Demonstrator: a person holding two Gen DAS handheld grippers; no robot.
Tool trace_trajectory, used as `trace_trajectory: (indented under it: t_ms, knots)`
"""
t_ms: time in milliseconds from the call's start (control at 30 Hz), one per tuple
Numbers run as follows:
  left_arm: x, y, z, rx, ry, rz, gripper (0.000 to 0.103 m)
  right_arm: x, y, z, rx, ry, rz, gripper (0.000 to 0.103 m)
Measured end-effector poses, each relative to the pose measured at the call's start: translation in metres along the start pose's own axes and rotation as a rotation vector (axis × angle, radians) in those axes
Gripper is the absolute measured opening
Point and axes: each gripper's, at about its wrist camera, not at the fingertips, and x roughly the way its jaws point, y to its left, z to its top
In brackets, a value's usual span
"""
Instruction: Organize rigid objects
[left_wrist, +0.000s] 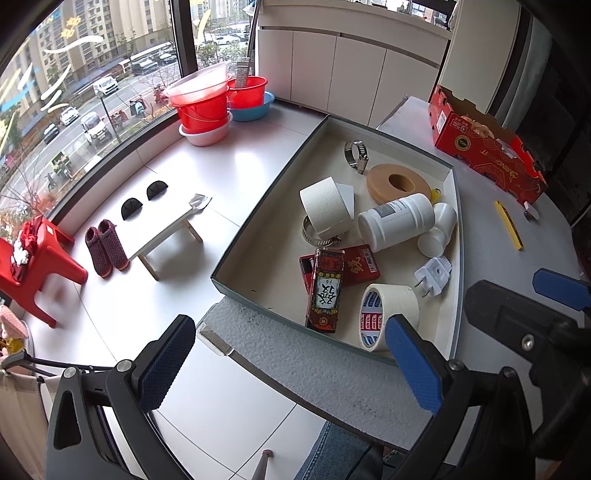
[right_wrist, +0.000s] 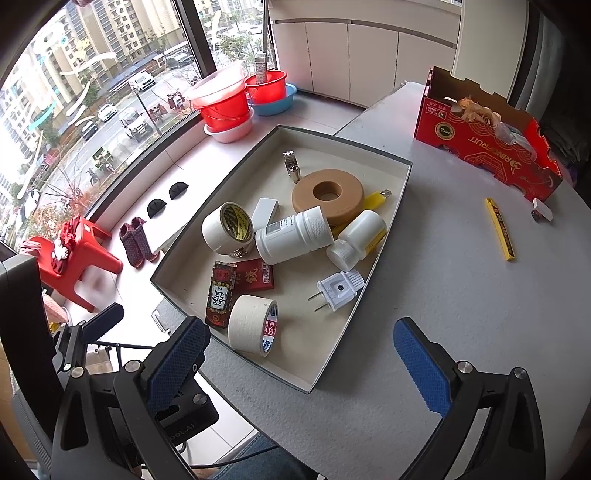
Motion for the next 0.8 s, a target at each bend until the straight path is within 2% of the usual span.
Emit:
trace_trajectory:
  t_ms: [800]
  knots:
    - [0.0041,0.0019,0.0029,-0.012,0.013,-0.01,0.102,0.0029,0.0045,0.0023,-0.011,0.01,0.0,0.103]
